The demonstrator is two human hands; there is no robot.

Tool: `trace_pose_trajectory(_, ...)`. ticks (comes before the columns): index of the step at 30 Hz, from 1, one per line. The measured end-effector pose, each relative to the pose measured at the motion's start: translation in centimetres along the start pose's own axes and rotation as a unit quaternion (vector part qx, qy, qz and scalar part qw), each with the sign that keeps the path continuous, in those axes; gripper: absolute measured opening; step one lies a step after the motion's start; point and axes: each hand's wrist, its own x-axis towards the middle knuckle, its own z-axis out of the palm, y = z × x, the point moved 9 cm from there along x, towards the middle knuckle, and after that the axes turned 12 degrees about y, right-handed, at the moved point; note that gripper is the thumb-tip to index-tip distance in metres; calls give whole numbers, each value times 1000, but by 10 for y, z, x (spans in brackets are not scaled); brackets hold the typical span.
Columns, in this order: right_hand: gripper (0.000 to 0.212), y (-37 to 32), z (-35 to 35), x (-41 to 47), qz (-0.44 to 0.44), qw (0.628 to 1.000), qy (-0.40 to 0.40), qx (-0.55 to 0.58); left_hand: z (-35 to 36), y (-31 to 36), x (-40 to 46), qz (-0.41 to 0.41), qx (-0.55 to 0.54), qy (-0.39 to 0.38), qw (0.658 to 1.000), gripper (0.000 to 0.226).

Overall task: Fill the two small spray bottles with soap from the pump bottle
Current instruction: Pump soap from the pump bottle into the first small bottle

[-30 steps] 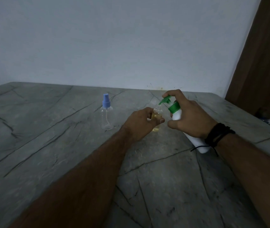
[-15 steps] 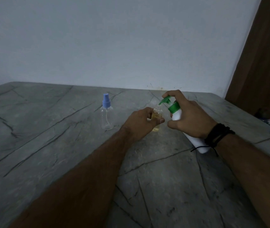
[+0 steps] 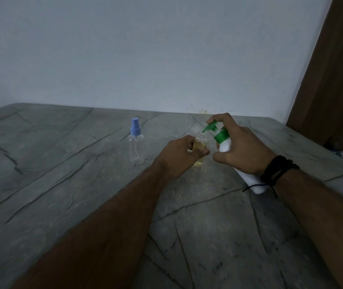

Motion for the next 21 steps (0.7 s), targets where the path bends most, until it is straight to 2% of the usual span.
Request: trace_pose_trajectory(21, 69, 0, -1, 0, 0, 1000, 2, 2, -1, 0, -1, -7, -2, 0, 1000, 36)
